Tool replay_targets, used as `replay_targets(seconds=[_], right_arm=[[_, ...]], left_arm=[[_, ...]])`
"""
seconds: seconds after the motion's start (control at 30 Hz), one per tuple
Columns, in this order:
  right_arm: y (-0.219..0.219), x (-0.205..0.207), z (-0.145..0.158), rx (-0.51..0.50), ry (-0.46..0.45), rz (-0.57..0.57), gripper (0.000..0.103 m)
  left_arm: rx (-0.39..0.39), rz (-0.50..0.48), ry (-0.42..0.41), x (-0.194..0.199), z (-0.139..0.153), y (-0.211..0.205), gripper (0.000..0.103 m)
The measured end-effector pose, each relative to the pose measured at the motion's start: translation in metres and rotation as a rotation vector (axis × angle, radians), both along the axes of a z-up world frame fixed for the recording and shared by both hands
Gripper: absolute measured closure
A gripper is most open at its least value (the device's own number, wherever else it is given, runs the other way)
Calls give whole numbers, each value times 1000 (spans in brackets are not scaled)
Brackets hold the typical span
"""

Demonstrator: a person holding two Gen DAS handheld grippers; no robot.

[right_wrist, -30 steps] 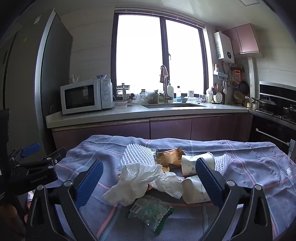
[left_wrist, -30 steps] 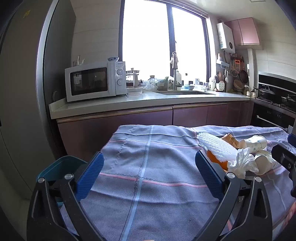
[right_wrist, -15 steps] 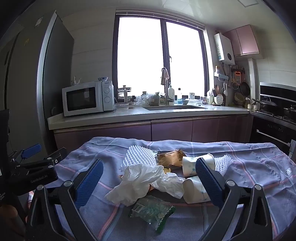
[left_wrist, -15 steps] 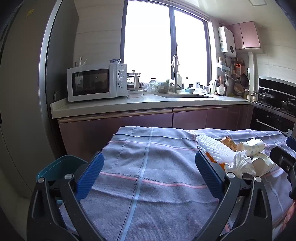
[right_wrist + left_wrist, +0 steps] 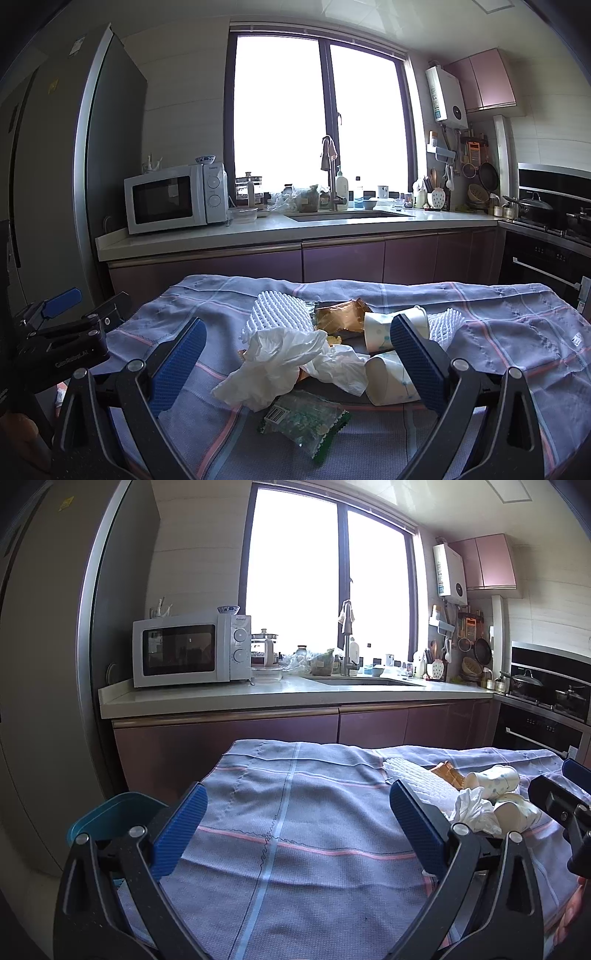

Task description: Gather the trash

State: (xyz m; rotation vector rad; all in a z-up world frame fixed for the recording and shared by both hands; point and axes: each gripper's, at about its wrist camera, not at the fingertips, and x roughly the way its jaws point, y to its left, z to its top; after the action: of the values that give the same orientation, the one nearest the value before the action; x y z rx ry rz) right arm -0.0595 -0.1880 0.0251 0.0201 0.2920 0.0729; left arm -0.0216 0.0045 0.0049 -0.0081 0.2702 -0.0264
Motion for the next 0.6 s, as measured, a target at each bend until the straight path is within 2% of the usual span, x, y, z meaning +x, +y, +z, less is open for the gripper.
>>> replay_targets(seconds=[0.6], right_arm=[[1, -2, 1, 5, -2, 6, 7]], left_arm=[[-14, -8, -31, -7, 2, 1, 6]])
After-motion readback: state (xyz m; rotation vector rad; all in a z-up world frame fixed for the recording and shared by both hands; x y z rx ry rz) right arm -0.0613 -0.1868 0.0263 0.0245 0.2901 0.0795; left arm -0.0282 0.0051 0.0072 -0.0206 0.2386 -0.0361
